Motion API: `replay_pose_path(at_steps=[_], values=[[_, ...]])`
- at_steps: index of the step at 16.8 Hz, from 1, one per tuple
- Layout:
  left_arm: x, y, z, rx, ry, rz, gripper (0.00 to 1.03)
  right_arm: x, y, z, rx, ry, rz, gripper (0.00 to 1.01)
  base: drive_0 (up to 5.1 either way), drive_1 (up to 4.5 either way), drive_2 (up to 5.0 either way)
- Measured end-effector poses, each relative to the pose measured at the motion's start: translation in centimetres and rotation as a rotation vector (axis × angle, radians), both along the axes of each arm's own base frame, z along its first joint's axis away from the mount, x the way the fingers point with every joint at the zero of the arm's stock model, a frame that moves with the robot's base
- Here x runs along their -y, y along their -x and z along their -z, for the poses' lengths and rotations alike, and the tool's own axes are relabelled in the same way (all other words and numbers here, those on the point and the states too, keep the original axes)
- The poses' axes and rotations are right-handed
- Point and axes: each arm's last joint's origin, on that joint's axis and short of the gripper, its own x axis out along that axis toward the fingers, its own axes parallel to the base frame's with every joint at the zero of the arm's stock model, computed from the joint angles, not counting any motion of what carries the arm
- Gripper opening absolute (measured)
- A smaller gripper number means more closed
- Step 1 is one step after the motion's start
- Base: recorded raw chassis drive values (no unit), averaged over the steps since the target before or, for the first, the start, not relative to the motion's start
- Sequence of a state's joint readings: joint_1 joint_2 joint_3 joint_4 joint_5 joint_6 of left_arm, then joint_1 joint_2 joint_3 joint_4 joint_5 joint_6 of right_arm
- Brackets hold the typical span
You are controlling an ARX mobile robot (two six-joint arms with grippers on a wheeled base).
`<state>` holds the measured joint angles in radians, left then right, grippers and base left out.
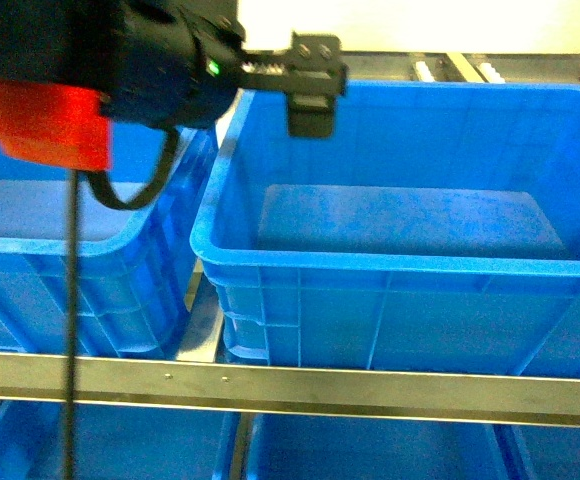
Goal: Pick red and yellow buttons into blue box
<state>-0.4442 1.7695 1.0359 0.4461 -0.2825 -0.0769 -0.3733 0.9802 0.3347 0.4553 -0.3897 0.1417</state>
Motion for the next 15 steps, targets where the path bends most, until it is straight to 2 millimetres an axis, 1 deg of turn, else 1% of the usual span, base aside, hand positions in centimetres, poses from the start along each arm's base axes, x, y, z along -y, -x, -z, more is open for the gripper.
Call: replay_pose_path(at_steps=[1,2,3,4,5,6,7,10,11,12,13,14,15], values=[[-1.5,1.9,-1.2,0.054,0.006,-0.082,0.98,0.0,0.0,0.0,0.0,0.0,0.0,0.98,0.0,0.0,0.0],[-2.4,3.8,-1.7,0.091,0.017,-0.127,0.98,0.0,0.0,0.0,0.0,0.0,0.0,0.98,0.0,0.0,0.0],[-3.1,6.3,-1.7,0.115,0.033,-0.169,0.98,0.0,0.0,0.0,0.001,0.0,0.0,0.98,0.0,0.0,0.0],[-3.8,8.7,-1.2,0.095,0.032,-0.215,0.98,0.0,0.0,0.0,0.0,0.0,0.0,0.98,0.0,0.0,0.0],[-4.4,11.5,-0.2,0.076,0.022,-0.249,0.98,0.0,0.0,0.0,0.0,0.0,0.0,0.98,0.0,0.0,0.0],[-5.0,13.7,0.8,0.041,0.007,-0.287,0.98,0.0,0.0,0.0,0.0,0.0,0.0,0.98,0.0,0.0,0.0],[-5.2,14.0,1.0,0.042,0.021,-0.303,0.98,0.0,0.0,0.0,0.0,0.0,0.0,0.98,0.0,0.0,0.0],[-5.3,13.9,0.8,0.049,0.039,-0.315,0.98,0.0,0.0,-0.1,0.017,0.008,0.001,0.97,0.0,0.0,0.0],[-5.5,13.8,0.8,0.134,0.097,-0.254,0.92,-0.3,0.1,0.0,0.117,0.094,0.021,0.87,0.0,0.0,0.0],[-6.9,14.4,1.4,0.208,0.099,-0.188,0.79,-1.4,1.0,0.7,0.164,0.153,0.008,0.75,0.0,0.0,0.0],[-8.3,15.5,2.1,0.237,0.074,-0.173,0.68,-2.1,1.7,1.3,0.161,0.175,-0.001,0.63,0.0,0.0,0.0],[-9.4,16.3,2.3,0.254,0.06,-0.167,0.57,-2.7,2.1,1.4,0.166,0.185,-0.003,0.52,0.0,0.0,0.0],[-10.1,16.8,2.3,0.268,0.055,-0.167,0.48,-3.1,2.6,1.6,0.171,0.196,-0.004,0.41,0.0,0.0,0.0]])
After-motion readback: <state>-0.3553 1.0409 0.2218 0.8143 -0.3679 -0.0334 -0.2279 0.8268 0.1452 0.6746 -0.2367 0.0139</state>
